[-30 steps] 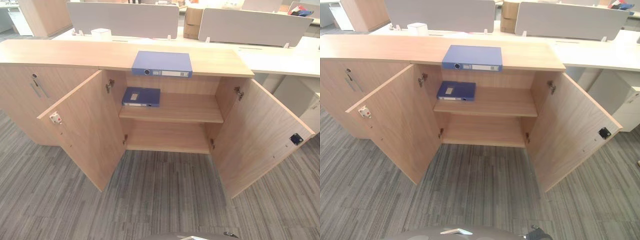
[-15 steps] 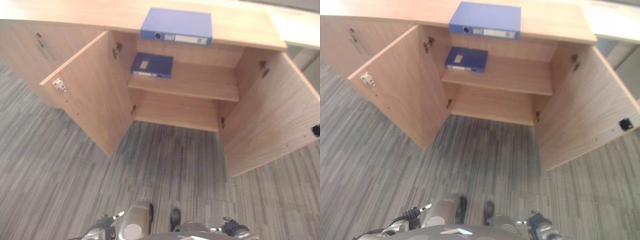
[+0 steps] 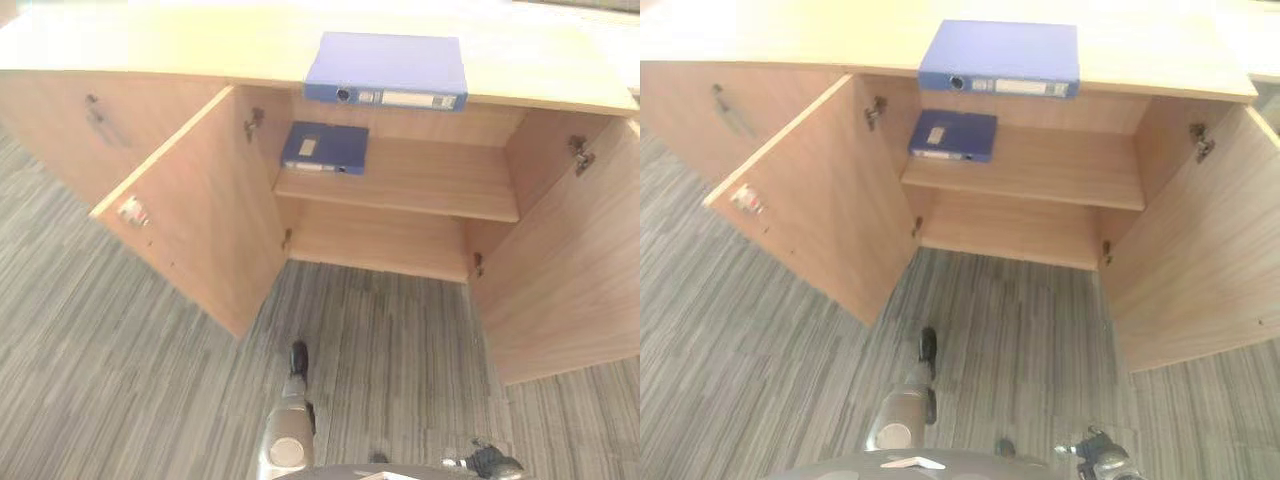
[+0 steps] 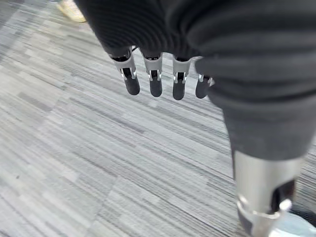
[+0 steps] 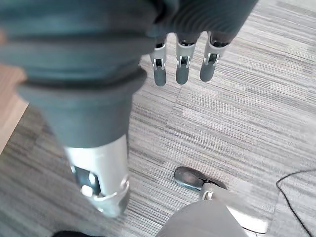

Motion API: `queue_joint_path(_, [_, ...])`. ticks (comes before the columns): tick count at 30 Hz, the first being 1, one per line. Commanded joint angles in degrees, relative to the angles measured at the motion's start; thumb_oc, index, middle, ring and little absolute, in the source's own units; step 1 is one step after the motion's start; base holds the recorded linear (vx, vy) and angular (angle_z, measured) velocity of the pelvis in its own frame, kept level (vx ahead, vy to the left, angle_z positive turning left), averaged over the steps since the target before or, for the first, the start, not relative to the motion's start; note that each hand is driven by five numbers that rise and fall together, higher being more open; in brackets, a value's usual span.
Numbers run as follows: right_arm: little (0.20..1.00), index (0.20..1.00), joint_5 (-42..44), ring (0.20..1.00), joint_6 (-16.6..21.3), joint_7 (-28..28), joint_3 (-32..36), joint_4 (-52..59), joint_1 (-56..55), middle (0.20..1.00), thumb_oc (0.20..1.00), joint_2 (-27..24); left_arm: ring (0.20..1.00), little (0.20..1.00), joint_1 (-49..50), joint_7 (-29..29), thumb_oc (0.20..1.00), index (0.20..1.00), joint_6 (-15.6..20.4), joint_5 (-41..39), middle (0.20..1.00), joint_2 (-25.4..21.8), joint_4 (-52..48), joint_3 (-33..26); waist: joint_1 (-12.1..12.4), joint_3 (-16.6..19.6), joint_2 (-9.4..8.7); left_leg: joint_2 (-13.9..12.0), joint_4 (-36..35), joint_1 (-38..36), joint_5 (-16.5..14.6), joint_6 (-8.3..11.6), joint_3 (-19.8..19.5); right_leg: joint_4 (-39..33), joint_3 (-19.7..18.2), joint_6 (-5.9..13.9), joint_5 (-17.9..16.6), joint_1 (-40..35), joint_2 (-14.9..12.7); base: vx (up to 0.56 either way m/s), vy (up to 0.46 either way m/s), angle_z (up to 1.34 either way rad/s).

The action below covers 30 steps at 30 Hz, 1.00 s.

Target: Put the empty folder in the office cabinet

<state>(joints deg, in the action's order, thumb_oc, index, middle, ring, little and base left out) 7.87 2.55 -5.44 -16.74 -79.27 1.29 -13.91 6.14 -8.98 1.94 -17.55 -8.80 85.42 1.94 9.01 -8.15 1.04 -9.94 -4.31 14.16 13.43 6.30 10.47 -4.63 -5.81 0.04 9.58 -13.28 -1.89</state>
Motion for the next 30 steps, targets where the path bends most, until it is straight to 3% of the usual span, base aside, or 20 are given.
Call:
queue_joint_path(1, [1.0, 1.0, -1.9, 1.0, 0.9, 0.3, -2.3, 3.1, -1.5, 1.0, 1.0, -0.8, 1.0, 1.0, -2.7, 1.1, 1.0, 1.0, 1.8, 1.5, 1.0, -4.3, -0.9, 1.1, -0.1, 3.6, -2.58, -1.2, 4.0, 4.9, 2.6, -0.44, -0.3, 2.9, 1.4, 4.54, 2.6, -4.7, -2.4, 0.45, 0.277, -0.63])
queue_joint_path(4, [1.0, 1.0, -2.0, 1.0, 1.0, 0.0, -3.6, 5.0, 1.5, 1.0, 1.0, -0.3, 1.0, 1.0, -5.4, 1.6, 1.0, 1.0, 1.9, 1.4, 1.0, -5.9, -2.1, 2.5, 0.0, 4.5, -5.15, 2.1, 7.7, 5.1, -1.3, -2.69, 0.4, 10.7, 1.1, 7.72, -3.6, -1.6, -6.2, 0.35, 0.255, -0.23])
queue_joint_path(6, [1.0, 1.0, -1.9, 1.0, 1.3, 0.2, -4.9, 6.1, 3.7, 1.0, 1.0, 0.1, 1.0, 1.0, -6.7, 2.2, 1.0, 1.0, 1.9, 1.2, 1.0, -6.1, -2.4, 3.3, -0.4, 3.9, -5.24, 3.4, 7.1, 3.5, -3.1, -4.13, 1.3, 18.2, 0.9, 9.02, -10.5, 2.8, -6.8, 0.15, 0.174, -0.09])
queue_joint_path(7, [1.0, 1.0, -2.1, 1.0, 1.4, 0.5, -5.6, 7.3, 5.4, 1.0, 1.0, 0.2, 1.0, 1.0, -7.4, 2.5, 1.0, 1.0, 1.9, 0.9, 1.0, -6.2, -2.7, 4.0, -0.8, 3.0, -4.63, 3.6, 6.8, 2.5, -4.0, -4.99, 1.9, 23.7, 1.3, 9.42, -15.0, 6.2, -7.2, 0.09, 0.192, -0.06])
queue_joint_path(9, [1.0, 1.0, -2.4, 1.0, 1.6, 1.0, -6.9, 10.0, 7.0, 1.0, 1.0, 1.0, 1.0, 1.0, -7.9, 2.8, 1.0, 1.0, 1.8, 0.7, 1.0, -6.1, -3.7, 5.4, -1.8, 1.8, -2.28, 2.4, 6.0, -0.3, -5.3, -5.88, 2.9, 30.7, 4.8, 9.22, -18.6, 11.8, -8.3, 0.14, 0.222, -0.07])
queue_joint_path(10, [1.0, 1.0, -3.5, 1.0, 1.5, 1.0, -8.4, 11.4, 7.4, 1.0, 1.0, 1.6, 1.0, 1.0, -8.1, 2.9, 1.0, 1.0, 1.8, 1.2, 1.0, -6.2, -4.0, 6.0, -2.9, 1.2, -2.05, 2.9, 4.9, -3.1, -6.3, -6.12, 3.5, 31.6, 7.5, 8.78, -17.5, 13.9, -10.0, 0.15, 0.151, -0.09])
queue_joint_path(11, [1.0, 1.0, -3.5, 1.0, 1.5, 1.0, -8.4, 11.4, 7.4, 1.0, 1.0, 1.6, 1.0, 1.0, -8.1, 2.9, 1.0, 1.0, 1.8, 1.2, 1.0, -6.2, -4.0, 6.0, -2.9, 1.2, -2.05, 2.9, 4.9, -3.1, -6.3, -6.12, 3.5, 31.6, 7.5, 8.78, -17.5, 13.9, -10.0, 0.17, 0.087, -0.2])
queue_joint_path(14, [1.0, 1.0, -8.7, 1.0, 1.1, 1.2, -12.1, 13.1, 7.2, 1.0, 1.0, 1.4, 1.0, 1.0, -8.7, 3.2, 1.0, 1.0, 1.9, 2.4, 1.0, -6.9, -4.7, 7.2, -4.4, 1.1, -1.69, 2.7, 4.6, -6.4, -8.6, -5.07, 3.6, 22.7, 13.6, 8.17, -13.4, 16.1, -12.3, 0.22, -0.056, -0.21])
queue_joint_path(16, [1.0, 1.0, -8.8, 1.0, 0.6, 0.9, -11.5, 13.7, 7.0, 1.0, 1.0, 1.1, 1.0, 1.0, -9.2, 3.6, 1.0, 1.0, 2.1, 3.6, 1.0, -6.8, -5.0, 7.4, -5.7, 1.2, -2.67, 1.1, 5.0, -9.0, -10.6, -3.08, 4.2, 11.5, 16.9, 9.53, -14.6, 17.5, -16.0, 0.24, -0.211, 0.02])
queue_joint_path(20, [1.0, 1.0, -8.4, 1.0, 0.2, 0.7, -10.6, 13.7, 6.3, 1.0, 1.0, 0.9, 1.0, 1.0, -9.7, 4.1, 1.0, 1.0, 2.7, 4.8, 1.0, -7.2, -5.8, 8.1, -6.6, 1.2, -3.77, -0.8, 5.1, -11.7, -11.3, -1.12, 4.3, 7.4, 17.3, 11.13, -18.4, 18.3, -18.1, 0.16, -0.215, 0.15])
queue_joint_path(21, [1.0, 1.0, -8.5, 1.0, 0.2, 0.8, -10.3, 14.4, 5.7, 1.0, 1.0, 0.6, 1.0, 1.0, -10.6, 4.8, 1.0, 1.0, 3.4, 5.5, 1.0, -7.6, -6.9, 8.8, -7.2, 1.7, -4.72, -1.3, 5.1, -12.8, -11.3, -0.29, 4.1, 7.3, 15.7, 11.69, -18.9, 17.8, -17.7, 0.18, -0.29, -0.04])
queue_joint_path(23, [1.0, 1.0, -8.9, 1.0, 0.4, 1.0, -10.3, 14.5, 5.0, 1.0, 1.0, 0.6, 1.0, 1.0, -11.0, 5.5, 1.0, 1.0, 4.0, 6.0, 1.0, -7.7, -8.0, 9.2, -7.1, 3.0, -5.04, -2.0, 4.4, -14.0, -11.0, 0.55, 4.4, 5.9, 16.2, 11.92, -17.6, 16.2, -16.7, 0.16, -0.255, 0.03])
queue_joint_path(25, [1.0, 1.0, -8.9, 1.0, 0.7, 1.0, -10.2, 16.0, 4.4, 1.0, 1.0, -1.4, 1.0, 1.0, -11.8, 6.4, 1.0, 1.0, 4.9, 4.9, 1.0, -11.8, -12.7, 9.0, -7.3, 4.0, -3.44, -3.7, 3.0, -14.5, -9.1, 1.72, 4.0, 5.3, 16.6, 11.61, -16.2, 14.8, -14.6, 0.08, -0.181, 0.05])
queue_joint_path(27, [1.0, 1.0, -8.3, 1.0, 2.2, 1.8, -9.5, 18.2, 3.5, 1.0, 1.0, -2.2, 1.0, 1.0, -10.0, 8.3, 1.0, 1.0, 8.3, 8.5, 1.0, -12.3, -14.6, 9.7, -7.0, 4.2, -2.64, -5.4, 2.1, -14.0, -7.2, 2.96, 2.8, 4.9, 17.1, 10.53, -14.1, 13.7, -12.5, -0.01, -0.168, -0.12])
queue_joint_path(30, [1.0, 1.0, -7.0, 1.0, 3.4, 3.4, -9.4, 19.6, 2.6, 1.0, 1.0, -2.6, 1.0, 1.0, -9.8, 11.1, 1.0, 1.0, 8.7, 9.3, 1.0, -11.7, -14.7, 9.3, -6.7, 4.1, -1.8, -6.7, 1.0, -13.6, -5.2, 3.7, 2.1, 3.9, 17.8, 9.56, -12.3, 12.6, -10.5, -0.02, -0.14, -0.07])
